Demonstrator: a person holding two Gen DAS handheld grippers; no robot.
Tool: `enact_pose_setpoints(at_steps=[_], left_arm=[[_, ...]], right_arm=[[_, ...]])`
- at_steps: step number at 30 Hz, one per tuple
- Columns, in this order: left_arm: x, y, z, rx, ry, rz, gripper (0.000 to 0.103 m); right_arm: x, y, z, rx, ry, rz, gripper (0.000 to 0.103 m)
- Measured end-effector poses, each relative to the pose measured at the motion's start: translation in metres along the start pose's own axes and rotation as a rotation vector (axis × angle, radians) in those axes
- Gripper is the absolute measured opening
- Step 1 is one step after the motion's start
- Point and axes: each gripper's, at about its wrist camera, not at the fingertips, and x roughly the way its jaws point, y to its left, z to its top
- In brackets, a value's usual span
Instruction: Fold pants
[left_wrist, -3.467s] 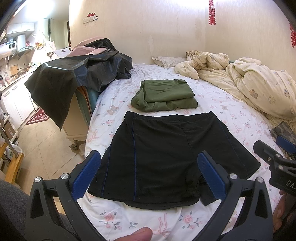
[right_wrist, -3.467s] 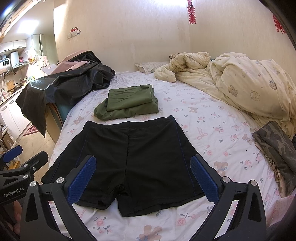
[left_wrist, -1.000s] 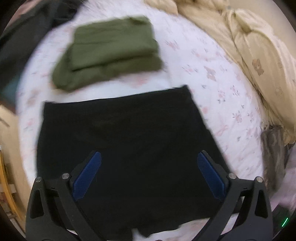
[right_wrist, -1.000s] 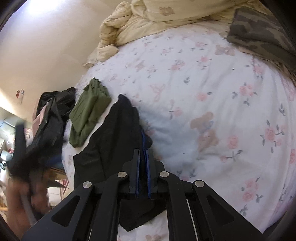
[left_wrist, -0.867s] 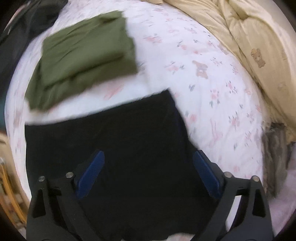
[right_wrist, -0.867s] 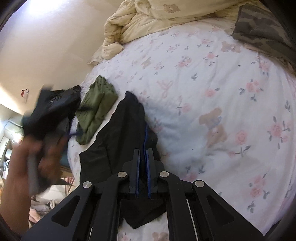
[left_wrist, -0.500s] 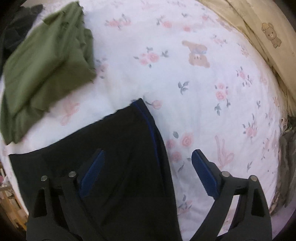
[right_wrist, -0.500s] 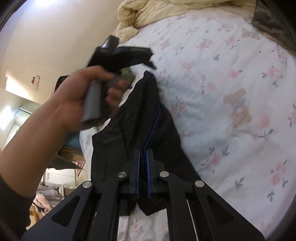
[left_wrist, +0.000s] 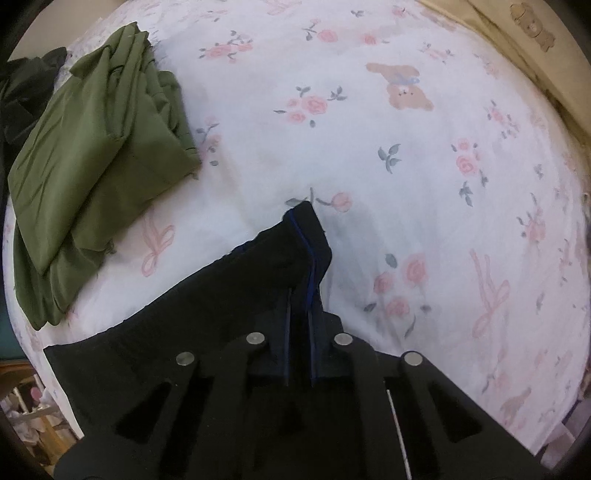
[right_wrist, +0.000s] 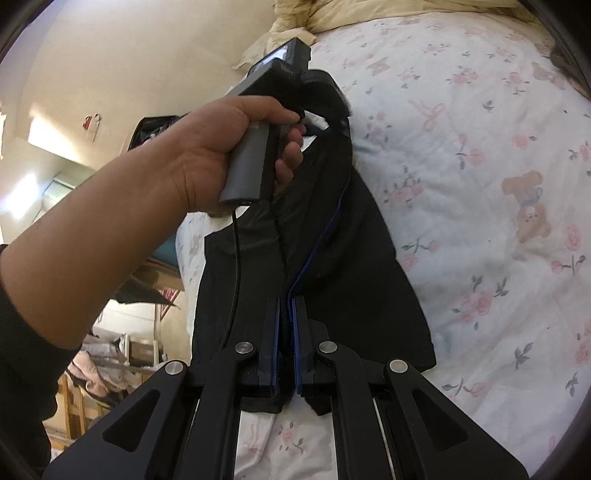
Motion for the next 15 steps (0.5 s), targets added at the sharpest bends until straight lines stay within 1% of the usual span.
enact_pose_setpoints(at_steps=[2,3,4,5,6,9,12,14,15], left_arm=[[-0.022,0.02,-0.002,-0.002,-0.032,-0.006,0.005],[-0.029,0.028,-0.004,-0.019,-0.043,-0.019,0.005],[-0.039,0.042,-0.007,-0.054,-0.051,-0.052,0.005],[-0.045,0.051,-0.008,-0.073,-0.053,-0.067,0.005],[-0.052,0.06,-0.011,-0.084,-0.061,-0.071,0.005],[-0.075,0.083,-0.033,-0.094,-0.11,-0.076,0.005],[-0.091,0.112,-0.054,-0.142,-0.136,-0.113,0.005],[-0.099,0.143,-0.069,-0.162,-0.154,-0.099,0.005],[-0.096,0.144,-0.071,-0.17,-0.156,-0.095,0.005]], right_arm=[[0.003,0.011,-0.001,-0.051,0.004,0.01,0.005],[0.004,0.015,-0.003,-0.072,0.006,0.017,0.005],[0.005,0.018,-0.004,-0.082,0.006,0.03,0.005],[0.007,0.024,-0.006,-0.095,0.003,0.059,0.005],[0.009,0.026,-0.009,-0.107,0.007,0.067,0.005],[0.016,0.052,-0.021,-0.209,0.028,0.086,0.005],[0.025,0.082,-0.036,-0.3,0.053,0.117,0.005],[0.035,0.105,-0.045,-0.358,0.076,0.13,0.005],[0.04,0.114,-0.05,-0.374,0.092,0.137,0.005]])
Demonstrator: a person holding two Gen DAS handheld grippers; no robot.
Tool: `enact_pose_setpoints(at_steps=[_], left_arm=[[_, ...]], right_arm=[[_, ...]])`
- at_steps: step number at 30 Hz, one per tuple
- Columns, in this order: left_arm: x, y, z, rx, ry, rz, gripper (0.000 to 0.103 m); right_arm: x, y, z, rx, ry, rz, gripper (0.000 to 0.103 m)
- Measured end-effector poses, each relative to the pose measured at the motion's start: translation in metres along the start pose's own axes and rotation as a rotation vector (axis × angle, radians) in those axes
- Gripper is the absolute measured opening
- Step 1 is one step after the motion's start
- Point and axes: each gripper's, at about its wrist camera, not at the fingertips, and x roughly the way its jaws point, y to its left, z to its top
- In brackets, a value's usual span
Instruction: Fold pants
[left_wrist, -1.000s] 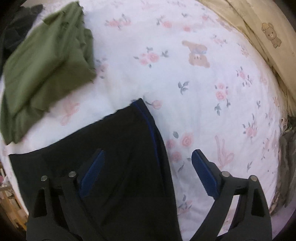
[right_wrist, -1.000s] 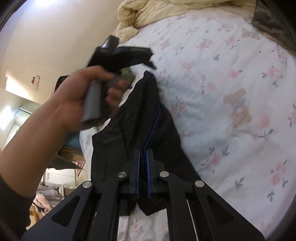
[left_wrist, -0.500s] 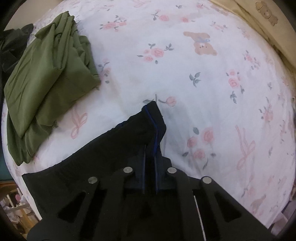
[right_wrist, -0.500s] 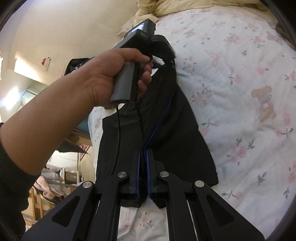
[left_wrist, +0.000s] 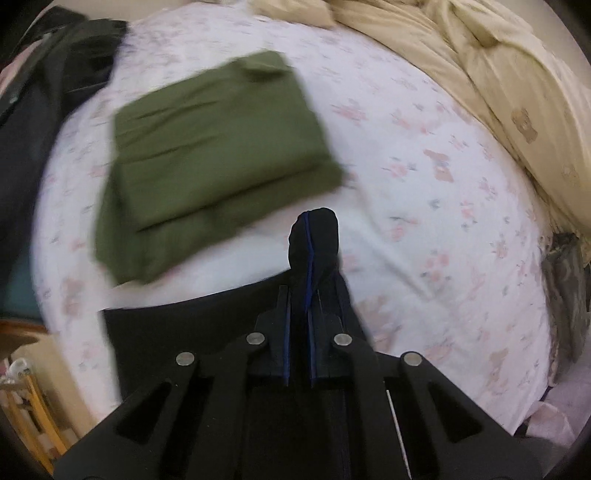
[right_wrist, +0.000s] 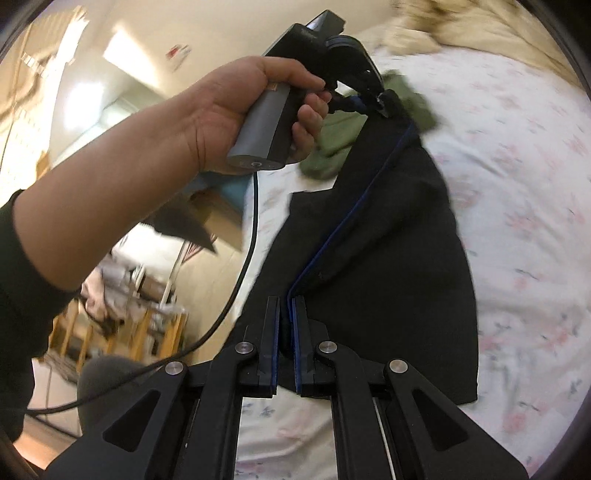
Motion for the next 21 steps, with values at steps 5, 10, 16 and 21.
enact_pose_setpoints(at_steps=[5,10,16,21], left_arm=[[-0.013,0.065,-0.024,-0.052,-0.024,-0.011,0.005],[-0.004,0.129,-0.049,-0.105,-0.021,0.004,0.005],[0.039,0.185,-0.074,-0.158,-0.015,-0.029,0.005],[0.063,0.199,-0.085,-0.209,-0.024,-0.042,0.005]], right_arm=[[0.048,0.047,-0.003,-0.066,0.089,0.029,0.005],[0.099,0.09,-0.007,-0.164,0.173,0.038,0.005],[0.148,0.095,-0.016,-0.175,0.274,-0.003,0.005],[0.162,0.089,-0.013,-0.184,0.312,-0.042,0.005]])
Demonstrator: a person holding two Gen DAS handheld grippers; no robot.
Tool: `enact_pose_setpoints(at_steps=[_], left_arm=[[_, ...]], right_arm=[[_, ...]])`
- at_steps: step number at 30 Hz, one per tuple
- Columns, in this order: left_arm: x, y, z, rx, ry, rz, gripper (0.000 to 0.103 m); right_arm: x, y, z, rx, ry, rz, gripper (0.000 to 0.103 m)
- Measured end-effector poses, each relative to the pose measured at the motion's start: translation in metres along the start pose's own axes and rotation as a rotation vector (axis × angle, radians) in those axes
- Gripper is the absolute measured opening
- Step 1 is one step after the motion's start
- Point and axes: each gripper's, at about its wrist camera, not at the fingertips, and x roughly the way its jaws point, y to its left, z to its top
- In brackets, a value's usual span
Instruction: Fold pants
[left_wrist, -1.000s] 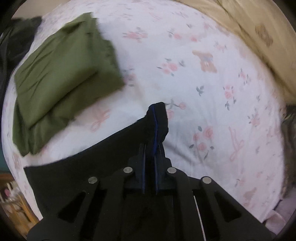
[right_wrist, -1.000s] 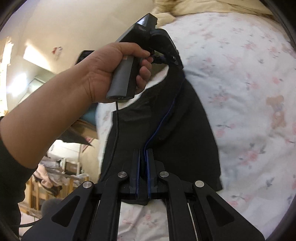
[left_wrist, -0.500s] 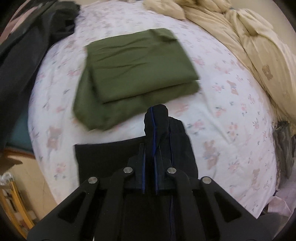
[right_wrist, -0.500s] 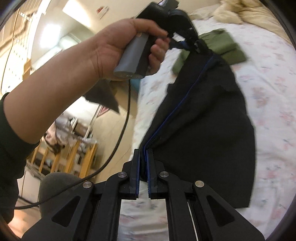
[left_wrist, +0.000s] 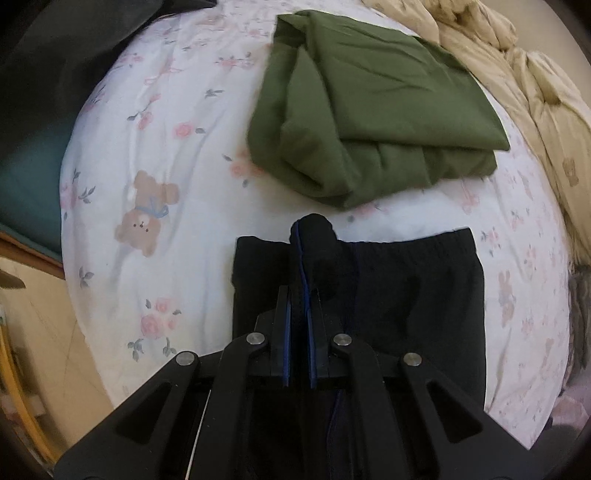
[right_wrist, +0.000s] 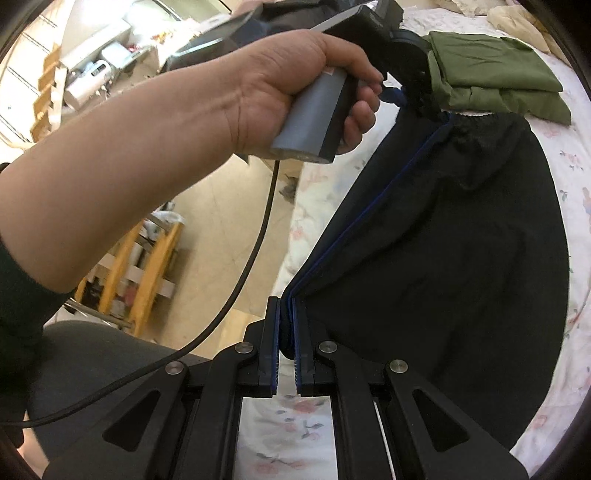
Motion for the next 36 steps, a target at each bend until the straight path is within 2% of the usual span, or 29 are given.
enact_pose_setpoints(at_steps=[2,3,5,9,11,13,14,15,17,19,21,23,25,26,27,30,32,34,36], left_arm=[[0.002,0.008,-0.006,-0.047,0.007,-0.035,0.005],[0.003,0.01,-0.007,-0.044,0.03,-0.028,0.005],[-0.003,0.018,-0.006,-0.057,0.006,-0.057,0.005],[0.009,0.025,-0.009,-0.039,0.033,-0.031,0.006],[0.015,0.029,-0.007,-0.065,0.05,-0.014,0.009],[0.011,0.034,-0.005,-0.116,0.045,0.013,0.022],[0.005,0.037,-0.006,-0.137,0.029,0.029,0.044],[-0.005,0.041,-0.007,-0.166,0.0,0.024,0.055],[-0.025,0.053,-0.009,-0.213,-0.028,-0.015,0.055],[-0.054,0.064,-0.018,-0.272,-0.04,-0.017,0.055],[-0.086,0.068,-0.031,-0.288,-0.086,-0.017,0.055],[-0.127,0.07,-0.054,-0.282,-0.148,0.016,0.056],[-0.165,0.069,-0.085,-0.295,-0.202,0.031,0.063],[-0.175,0.074,-0.095,-0.306,-0.214,0.025,0.073],[-0.186,0.074,-0.109,-0.318,-0.227,0.009,0.079],[-0.202,0.083,-0.153,-0.346,-0.261,-0.048,0.079],[-0.196,0.084,-0.165,-0.35,-0.272,-0.019,0.079],[-0.183,0.087,-0.17,-0.349,-0.238,0.039,0.079],[-0.175,0.091,-0.174,-0.366,-0.208,0.09,0.079]], right_arm=[[0.005,-0.007,0.0,0.017,0.019,0.004,0.005],[0.008,-0.009,0.0,0.02,0.027,0.008,0.005],[0.02,0.001,-0.002,0.014,0.034,0.012,0.005],[0.03,0.002,-0.003,0.034,0.048,0.032,0.005],[0.034,0.003,-0.003,0.035,0.051,0.041,0.005],[0.036,0.003,-0.001,0.039,0.044,0.06,0.005],[0.036,0.003,-0.001,0.042,0.041,0.063,0.005],[0.035,0.002,-0.003,0.044,0.041,0.058,0.005],[0.035,-0.003,-0.005,0.051,0.047,0.036,0.005],[0.034,-0.009,-0.007,0.068,0.045,0.06,0.005],[0.037,-0.004,-0.005,0.061,0.036,0.062,0.006],[0.041,0.002,-0.005,0.031,0.029,0.06,0.006],[0.046,0.005,-0.007,0.018,0.036,0.067,0.006],[0.051,0.007,-0.009,0.015,0.046,0.068,0.006],[0.056,0.009,-0.011,0.014,0.057,0.065,0.007],[0.076,0.011,-0.016,0.03,0.098,0.062,0.01],[0.088,0.021,-0.021,-0.002,0.105,0.067,0.017],[0.095,0.031,-0.026,-0.037,0.121,0.075,0.042],[0.092,0.037,-0.032,-0.025,0.136,0.104,0.053]])
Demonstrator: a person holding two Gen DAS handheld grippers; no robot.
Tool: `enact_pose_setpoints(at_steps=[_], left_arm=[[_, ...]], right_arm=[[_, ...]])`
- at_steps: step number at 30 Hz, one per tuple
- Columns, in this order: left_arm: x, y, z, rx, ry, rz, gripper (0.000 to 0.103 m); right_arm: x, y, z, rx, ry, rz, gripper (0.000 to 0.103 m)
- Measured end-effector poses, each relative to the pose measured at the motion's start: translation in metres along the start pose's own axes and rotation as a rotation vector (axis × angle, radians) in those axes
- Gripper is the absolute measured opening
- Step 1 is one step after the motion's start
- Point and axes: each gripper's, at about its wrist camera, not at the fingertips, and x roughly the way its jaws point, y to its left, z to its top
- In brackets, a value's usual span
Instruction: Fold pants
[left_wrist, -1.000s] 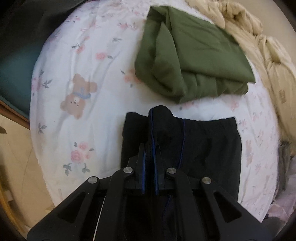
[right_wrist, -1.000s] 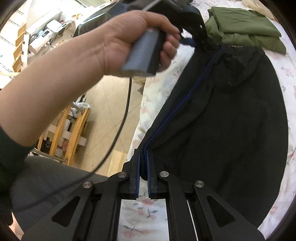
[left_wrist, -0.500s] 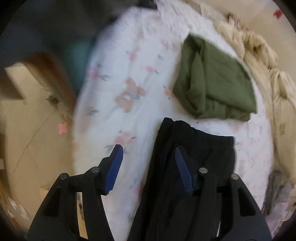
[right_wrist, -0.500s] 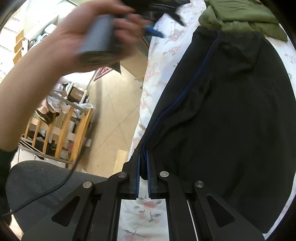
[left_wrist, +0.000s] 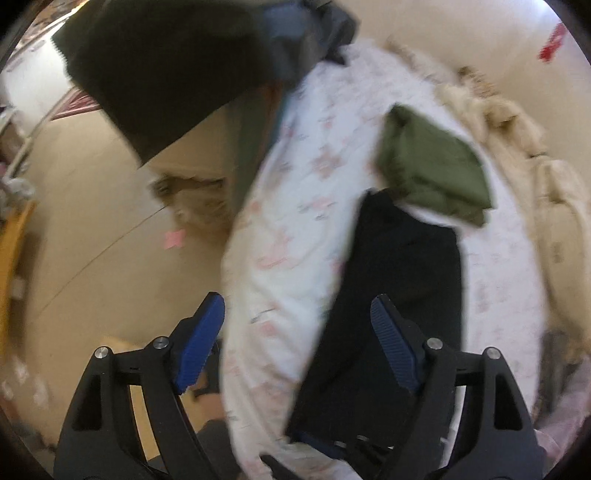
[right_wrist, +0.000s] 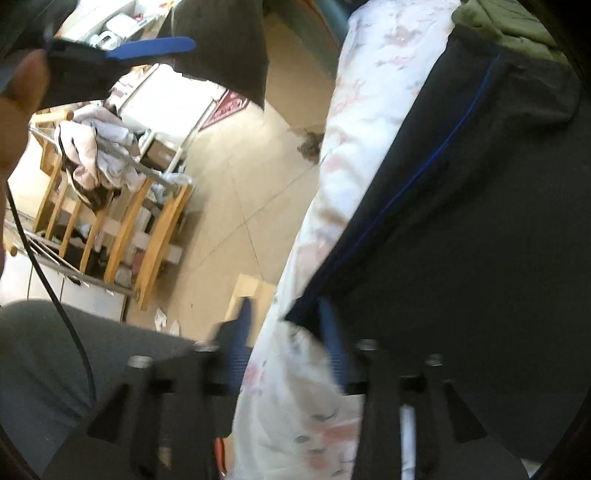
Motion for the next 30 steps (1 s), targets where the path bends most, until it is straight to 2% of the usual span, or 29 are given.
enact_pose_setpoints(at_steps=[3,6,11,13,15,16,19,21,25,28,30], left_arm=[[0.019,0.004,-0.005,-0.007,0.082,0.003,0.079],[0.039,0.001,-0.019,-0.008,0.185,0.015,0.079],[0.058,-0.008,-0.05,0.056,0.301,0.026,0.079],[0.072,-0.004,-0.069,0.002,0.374,0.011,0.079],[0.082,-0.006,-0.084,-0.045,0.432,-0.023,0.071],[0.084,-0.009,-0.087,-0.053,0.431,-0.032,0.069],[0.079,-0.018,-0.098,-0.054,0.381,-0.018,0.068],[0.081,-0.023,-0.104,-0.042,0.377,-0.016,0.061],[0.095,-0.022,-0.112,-0.06,0.403,-0.001,0.052],[0.097,-0.022,-0.116,-0.065,0.385,0.0,0.047],[0.096,-0.026,-0.118,-0.036,0.371,0.009,0.034]], right_arm=[[-0.035,0.002,-0.015,-0.017,-0.054,0.044,0.053],[-0.078,-0.022,-0.029,0.04,-0.093,0.051,0.054],[-0.167,-0.09,-0.048,0.172,-0.194,-0.041,0.054],[-0.196,-0.121,-0.056,0.227,-0.235,-0.079,0.054],[-0.209,-0.143,-0.062,0.278,-0.255,-0.111,0.054],[-0.216,-0.161,-0.067,0.325,-0.267,-0.114,0.054],[-0.22,-0.196,-0.075,0.459,-0.269,-0.097,0.056],[-0.214,-0.215,-0.079,0.532,-0.255,-0.046,0.059],[-0.188,-0.221,-0.083,0.597,-0.211,0.004,0.06],[-0.17,-0.226,-0.088,0.609,-0.174,0.005,0.06],[-0.162,-0.227,-0.086,0.626,-0.157,0.001,0.06]])
